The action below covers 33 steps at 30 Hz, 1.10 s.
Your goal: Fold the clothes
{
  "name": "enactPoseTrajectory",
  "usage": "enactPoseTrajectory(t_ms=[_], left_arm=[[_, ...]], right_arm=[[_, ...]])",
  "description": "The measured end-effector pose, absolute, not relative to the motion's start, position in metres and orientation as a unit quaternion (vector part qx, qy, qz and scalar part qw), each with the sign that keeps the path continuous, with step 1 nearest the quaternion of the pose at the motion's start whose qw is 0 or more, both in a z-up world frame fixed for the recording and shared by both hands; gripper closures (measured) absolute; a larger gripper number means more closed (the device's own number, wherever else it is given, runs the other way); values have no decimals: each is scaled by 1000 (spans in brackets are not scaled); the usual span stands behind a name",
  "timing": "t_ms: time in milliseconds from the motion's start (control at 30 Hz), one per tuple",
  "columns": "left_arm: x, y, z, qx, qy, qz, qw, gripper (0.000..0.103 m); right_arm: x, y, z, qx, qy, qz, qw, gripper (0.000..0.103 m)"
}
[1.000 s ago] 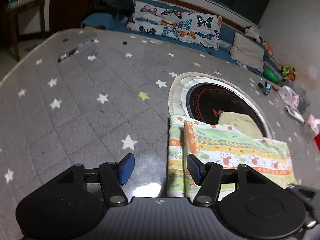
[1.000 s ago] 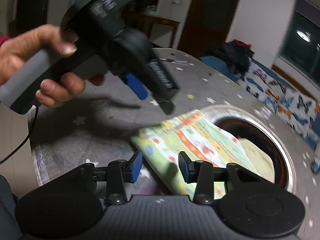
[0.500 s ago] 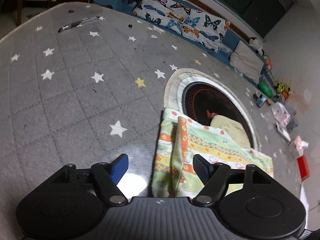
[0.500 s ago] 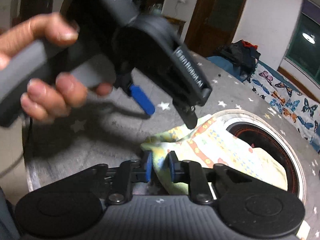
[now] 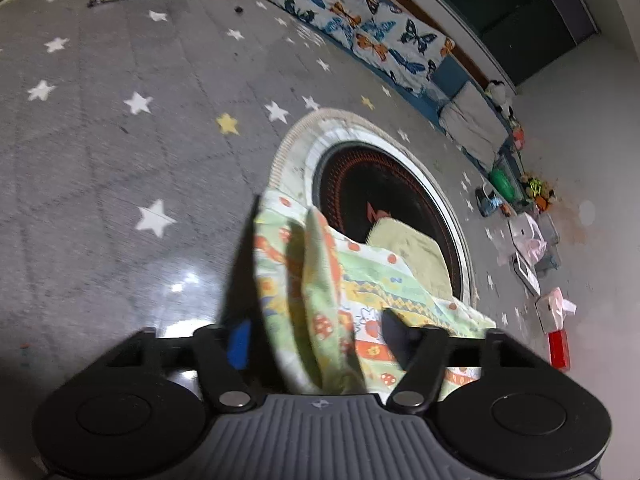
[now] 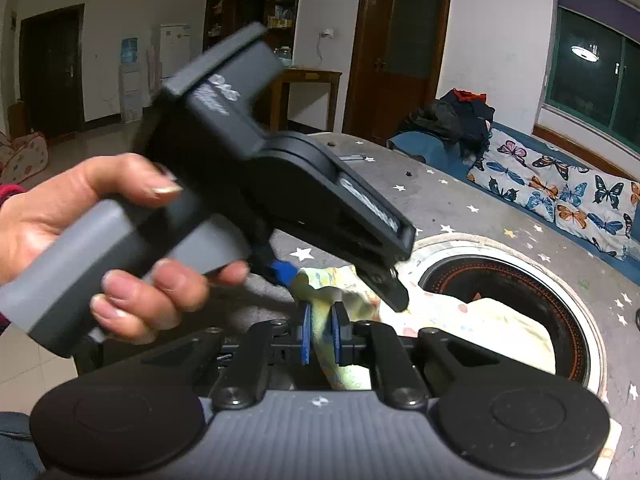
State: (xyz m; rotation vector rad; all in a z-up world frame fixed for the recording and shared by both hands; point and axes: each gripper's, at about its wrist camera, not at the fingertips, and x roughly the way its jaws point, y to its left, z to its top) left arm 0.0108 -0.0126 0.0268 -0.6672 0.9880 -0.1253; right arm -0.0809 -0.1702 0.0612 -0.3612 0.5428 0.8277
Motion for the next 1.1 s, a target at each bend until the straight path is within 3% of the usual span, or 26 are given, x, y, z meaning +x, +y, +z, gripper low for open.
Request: enactPoseTrajectory(t_ms=[67, 167, 500, 600, 800, 1100], left_arm=[[13, -16, 22, -314, 471, -63, 822, 81], [12, -19, 21, -305, 470, -64, 826, 86], [11, -23, 24, -287, 469, -60, 833, 87], [11, -25, 25, -279, 468, -59, 836, 87], [12, -29, 26, -263, 467, -57, 842, 87], [14, -34, 28, -242, 467, -56, 848, 87]], right_arm=[[-81, -172, 61, -171, 260, 398, 863, 93], [-81, -176, 60, -168, 269, 401, 859, 92], [-60, -228, 57, -133, 296, 327, 888, 83], [-49, -253, 53, -122, 306, 278, 902, 71], [-23, -316, 36, -80, 335, 170, 923, 62], [-3, -377, 20, -6, 352, 80, 933, 57]])
